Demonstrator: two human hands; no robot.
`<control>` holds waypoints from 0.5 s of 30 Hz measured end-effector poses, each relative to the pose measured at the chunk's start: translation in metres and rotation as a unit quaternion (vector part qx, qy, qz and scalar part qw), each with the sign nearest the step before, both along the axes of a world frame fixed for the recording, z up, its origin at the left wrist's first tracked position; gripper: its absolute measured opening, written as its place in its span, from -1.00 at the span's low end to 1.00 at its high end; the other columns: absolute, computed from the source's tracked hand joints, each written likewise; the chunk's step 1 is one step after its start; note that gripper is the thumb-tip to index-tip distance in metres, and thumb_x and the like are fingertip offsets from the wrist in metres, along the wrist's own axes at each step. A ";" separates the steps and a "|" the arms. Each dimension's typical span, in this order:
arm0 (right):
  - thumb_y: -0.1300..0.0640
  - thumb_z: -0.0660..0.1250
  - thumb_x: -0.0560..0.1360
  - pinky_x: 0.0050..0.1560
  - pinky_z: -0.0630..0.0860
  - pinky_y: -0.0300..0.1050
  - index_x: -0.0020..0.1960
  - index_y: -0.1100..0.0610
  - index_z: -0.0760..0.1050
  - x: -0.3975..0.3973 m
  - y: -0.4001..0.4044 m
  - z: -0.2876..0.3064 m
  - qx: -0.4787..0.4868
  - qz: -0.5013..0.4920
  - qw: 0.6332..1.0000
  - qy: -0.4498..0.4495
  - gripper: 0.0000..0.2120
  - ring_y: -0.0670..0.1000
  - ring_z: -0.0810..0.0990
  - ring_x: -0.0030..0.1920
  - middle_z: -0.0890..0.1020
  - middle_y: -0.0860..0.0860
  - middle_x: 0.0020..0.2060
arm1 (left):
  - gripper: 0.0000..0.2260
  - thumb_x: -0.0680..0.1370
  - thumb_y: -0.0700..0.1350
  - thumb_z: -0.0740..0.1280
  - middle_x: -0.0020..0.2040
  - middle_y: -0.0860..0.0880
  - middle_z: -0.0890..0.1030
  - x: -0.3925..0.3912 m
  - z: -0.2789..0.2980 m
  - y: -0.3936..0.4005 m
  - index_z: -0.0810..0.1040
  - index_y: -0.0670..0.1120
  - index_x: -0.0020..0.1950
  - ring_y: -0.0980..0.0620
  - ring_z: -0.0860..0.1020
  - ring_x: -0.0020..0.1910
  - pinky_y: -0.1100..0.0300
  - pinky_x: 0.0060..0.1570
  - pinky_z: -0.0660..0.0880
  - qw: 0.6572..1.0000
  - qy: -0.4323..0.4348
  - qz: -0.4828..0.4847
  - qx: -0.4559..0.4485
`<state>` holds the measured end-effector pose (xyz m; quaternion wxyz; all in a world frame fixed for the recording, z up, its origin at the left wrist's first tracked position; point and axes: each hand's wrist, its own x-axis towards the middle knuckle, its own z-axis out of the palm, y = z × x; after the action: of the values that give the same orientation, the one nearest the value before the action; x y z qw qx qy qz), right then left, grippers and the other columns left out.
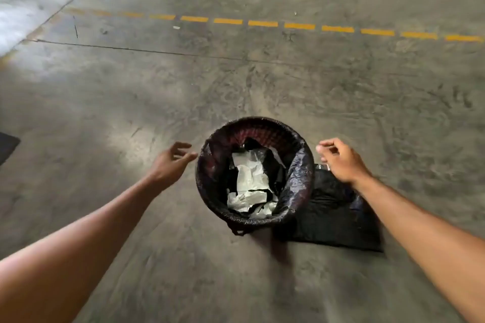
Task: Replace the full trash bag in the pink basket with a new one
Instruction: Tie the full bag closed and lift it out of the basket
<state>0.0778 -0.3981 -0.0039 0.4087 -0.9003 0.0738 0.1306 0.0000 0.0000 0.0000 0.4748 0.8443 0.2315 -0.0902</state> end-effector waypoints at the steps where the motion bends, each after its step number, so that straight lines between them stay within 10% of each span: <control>1: -0.39 0.32 0.26 0.17 0.58 0.13 -0.04 -0.11 0.52 0.013 -0.002 -0.029 0.039 -0.008 0.999 0.005 -0.56 0.15 0.69 0.05 0.70 0.07 0.03 | -0.59 0.54 0.09 0.45 0.18 -0.08 0.63 0.008 -0.023 -0.003 0.54 0.00 0.35 -0.04 0.59 0.14 0.15 -0.05 0.49 0.999 -0.019 0.025 -0.036; 6: -0.57 0.38 0.15 0.36 0.48 0.10 0.17 -0.06 0.53 0.059 0.014 -0.078 0.126 0.043 0.990 0.051 -0.21 0.02 0.61 0.23 0.64 -0.01 0.21 | -0.26 0.24 0.30 0.44 0.35 -0.06 0.61 0.050 -0.079 -0.001 0.56 0.02 0.37 -0.05 0.54 0.31 -0.05 0.32 0.40 0.989 0.004 -0.004 -0.150; 9: -0.28 0.36 0.47 0.32 0.49 -0.01 0.10 0.02 0.61 0.070 0.026 -0.085 0.159 0.111 0.978 0.078 -0.59 0.00 0.67 0.12 0.71 -0.01 0.08 | -0.39 0.29 0.11 0.48 0.18 -0.29 0.66 0.069 -0.099 0.004 0.64 -0.20 0.24 -0.18 0.63 0.06 -0.07 0.20 0.52 0.982 0.033 -0.060 -0.175; 15: -0.18 0.47 0.38 -0.16 0.45 -0.09 -0.33 0.09 0.54 0.086 0.025 -0.103 0.026 0.058 0.998 -0.020 -0.65 0.06 0.60 -0.27 0.67 0.06 -0.31 | -0.74 0.44 -0.05 0.47 -0.15 -0.12 0.68 0.082 -0.106 0.004 0.71 -0.23 -0.03 -0.05 0.62 -0.20 0.16 -0.15 0.54 0.998 -0.051 -0.027 -0.033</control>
<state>0.1642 -0.3734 -0.1068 0.4252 -0.8945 0.0094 0.1377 0.0815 0.0037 -0.1059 0.5111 0.8375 0.1814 -0.0670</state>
